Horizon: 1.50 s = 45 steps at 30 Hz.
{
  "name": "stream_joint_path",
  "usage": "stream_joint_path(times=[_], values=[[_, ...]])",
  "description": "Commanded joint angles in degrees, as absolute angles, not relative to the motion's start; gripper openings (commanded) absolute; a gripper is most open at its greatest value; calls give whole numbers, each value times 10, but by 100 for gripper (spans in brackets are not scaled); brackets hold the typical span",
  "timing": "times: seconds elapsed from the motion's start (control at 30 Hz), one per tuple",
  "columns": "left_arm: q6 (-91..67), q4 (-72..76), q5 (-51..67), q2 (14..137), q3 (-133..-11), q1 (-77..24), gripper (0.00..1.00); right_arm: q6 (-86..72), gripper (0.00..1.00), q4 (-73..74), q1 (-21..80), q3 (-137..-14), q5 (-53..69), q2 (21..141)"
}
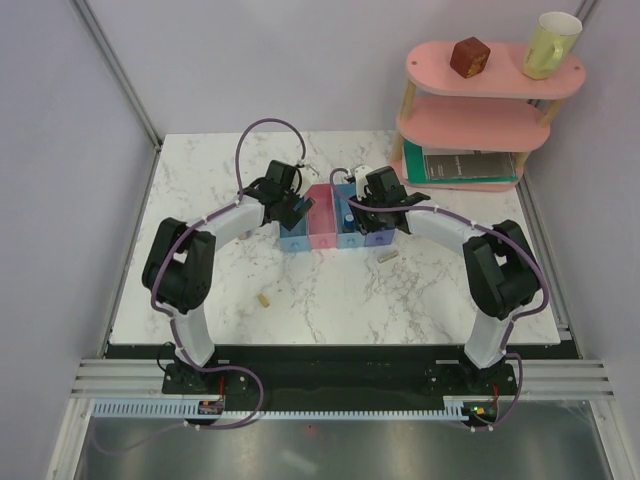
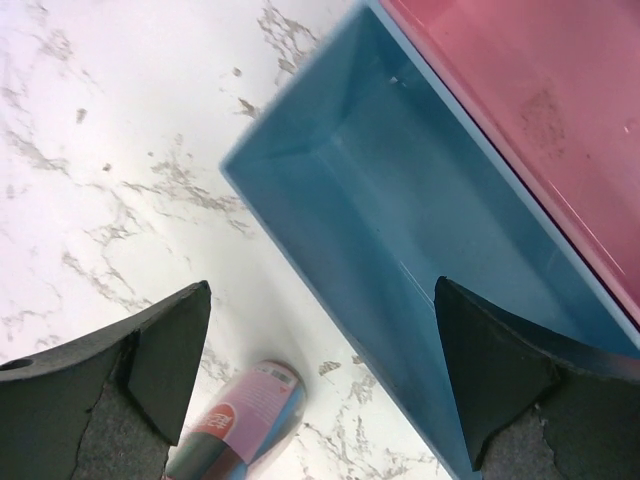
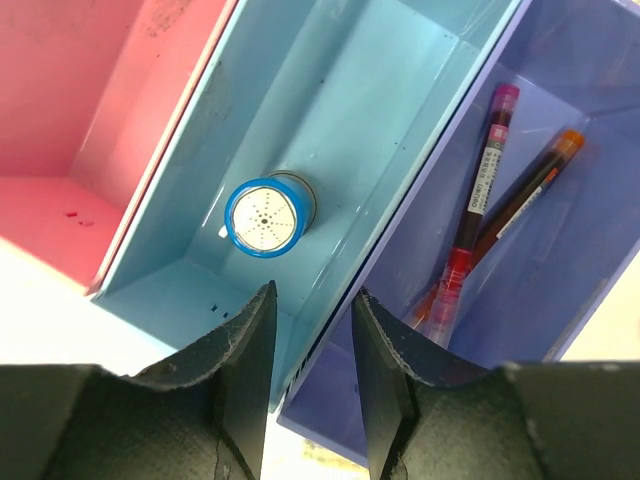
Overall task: Sort the stationery into containers
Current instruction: Move the storage box to the center of the board.
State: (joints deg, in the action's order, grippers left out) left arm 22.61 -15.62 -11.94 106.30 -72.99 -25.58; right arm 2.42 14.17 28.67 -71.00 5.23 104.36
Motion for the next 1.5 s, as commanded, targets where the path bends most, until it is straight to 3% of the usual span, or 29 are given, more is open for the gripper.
stream_joint_path(times=[0.0, 0.63, 0.83, 0.93, 1.1, 1.47], values=[[272, -109, -156, 1083, -769, -257, 100, 5, 43, 144, 300, -695, 70, 1012], [282, -74, -180, 1115, -807, -257, 100, 26, 46, 151, 309, -699, 56, 976], [279, -104, -158, 1040, -810, -259, 100, 94, 59, 181, 309, -744, 38, 940], [281, -135, -152, 1002, -815, -264, 100, 141, 81, 203, 309, -756, 39, 919], [280, -197, -135, 936, -806, -272, 100, 207, 98, 230, 305, -752, 11, 883], [267, -285, -107, 801, -777, -287, 100, 375, 98, 301, 113, -789, 65, 933]])
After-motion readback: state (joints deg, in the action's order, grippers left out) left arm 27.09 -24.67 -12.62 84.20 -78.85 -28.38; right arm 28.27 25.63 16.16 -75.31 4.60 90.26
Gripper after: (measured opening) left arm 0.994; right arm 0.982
